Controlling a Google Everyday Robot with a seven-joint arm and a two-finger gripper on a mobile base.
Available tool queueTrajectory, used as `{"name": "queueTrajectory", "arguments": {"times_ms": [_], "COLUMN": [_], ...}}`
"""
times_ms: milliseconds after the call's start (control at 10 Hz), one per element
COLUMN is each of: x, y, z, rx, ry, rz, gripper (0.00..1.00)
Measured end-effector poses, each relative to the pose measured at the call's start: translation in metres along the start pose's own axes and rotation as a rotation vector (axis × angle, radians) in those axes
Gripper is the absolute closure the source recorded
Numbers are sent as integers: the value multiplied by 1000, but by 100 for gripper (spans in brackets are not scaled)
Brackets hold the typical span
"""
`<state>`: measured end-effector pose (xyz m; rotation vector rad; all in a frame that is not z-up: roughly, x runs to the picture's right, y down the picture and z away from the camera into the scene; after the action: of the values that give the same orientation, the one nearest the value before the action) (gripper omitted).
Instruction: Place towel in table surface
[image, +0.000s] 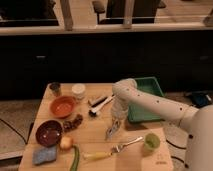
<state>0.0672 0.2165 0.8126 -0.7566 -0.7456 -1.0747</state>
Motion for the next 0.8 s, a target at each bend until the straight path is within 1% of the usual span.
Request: {"name": "queueTrajectory", "arguments": {"times_ms": [200, 300, 400, 500, 600, 700, 800], "x": [0, 0, 0, 1, 1, 1, 1], "y": [0, 0, 0, 0, 0, 0, 0], "z": [0, 0, 1, 1, 2, 2, 2], "rx": [-1, -1, 0, 0, 0, 0, 0], "ry": [0, 0, -1, -1, -2, -3, -4], "rz": [-1, -1, 5, 6, 6, 7, 7], "gripper": [87, 87, 43, 30, 22, 20, 20]}}
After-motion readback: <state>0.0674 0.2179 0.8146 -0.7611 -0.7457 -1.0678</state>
